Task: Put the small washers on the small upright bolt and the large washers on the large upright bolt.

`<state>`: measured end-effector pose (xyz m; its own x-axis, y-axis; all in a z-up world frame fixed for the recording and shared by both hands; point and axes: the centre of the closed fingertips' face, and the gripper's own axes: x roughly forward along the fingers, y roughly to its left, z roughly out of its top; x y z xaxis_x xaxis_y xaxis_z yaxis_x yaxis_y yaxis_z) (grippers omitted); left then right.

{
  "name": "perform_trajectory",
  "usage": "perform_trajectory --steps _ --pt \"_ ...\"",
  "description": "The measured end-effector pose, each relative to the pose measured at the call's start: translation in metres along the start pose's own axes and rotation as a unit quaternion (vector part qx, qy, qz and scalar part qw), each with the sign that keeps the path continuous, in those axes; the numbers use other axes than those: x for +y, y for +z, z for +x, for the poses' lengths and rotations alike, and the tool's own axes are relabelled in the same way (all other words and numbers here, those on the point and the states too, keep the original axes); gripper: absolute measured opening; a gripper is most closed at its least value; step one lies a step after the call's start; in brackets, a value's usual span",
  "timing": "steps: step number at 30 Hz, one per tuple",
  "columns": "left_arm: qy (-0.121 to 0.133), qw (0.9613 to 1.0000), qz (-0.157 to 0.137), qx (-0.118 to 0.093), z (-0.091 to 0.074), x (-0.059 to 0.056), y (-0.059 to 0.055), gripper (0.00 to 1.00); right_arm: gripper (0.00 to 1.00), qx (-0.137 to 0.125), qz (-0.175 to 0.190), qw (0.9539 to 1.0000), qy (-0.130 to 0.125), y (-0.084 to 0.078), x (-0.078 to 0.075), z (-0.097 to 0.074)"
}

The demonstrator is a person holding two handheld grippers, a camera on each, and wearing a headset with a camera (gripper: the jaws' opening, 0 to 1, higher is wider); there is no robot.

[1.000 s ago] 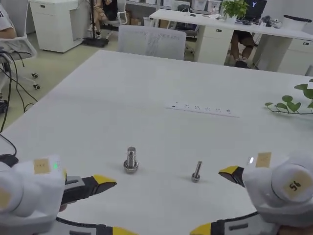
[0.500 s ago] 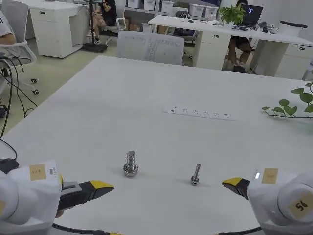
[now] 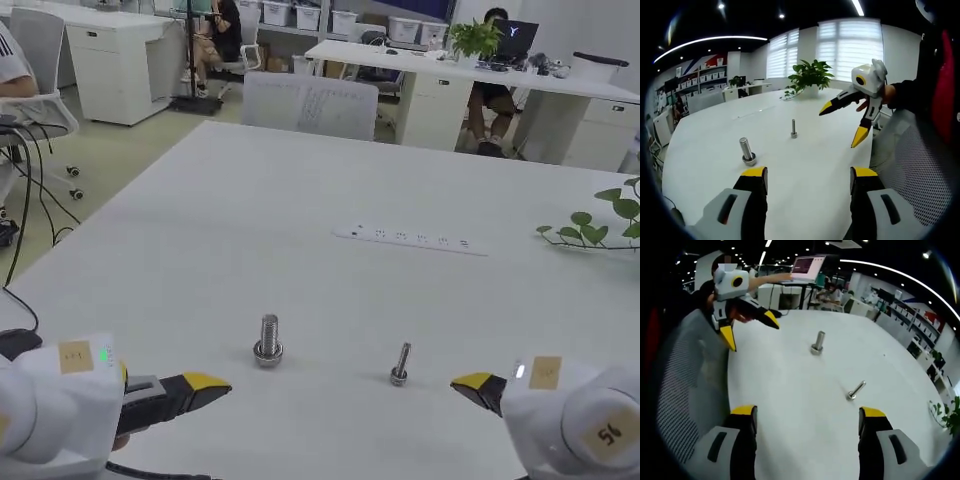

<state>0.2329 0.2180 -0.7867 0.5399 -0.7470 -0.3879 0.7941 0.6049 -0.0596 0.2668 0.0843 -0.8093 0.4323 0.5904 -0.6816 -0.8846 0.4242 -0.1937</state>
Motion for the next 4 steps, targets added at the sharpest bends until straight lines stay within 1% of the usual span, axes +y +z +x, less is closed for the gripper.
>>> perform_trajectory --steps 4 --pt "0.001 1.0000 -0.001 0.000 -0.0001 -0.0001 0.0001 0.66 0.84 0.001 -0.001 1.0000 0.000 -0.0003 0.0007 0.0000"
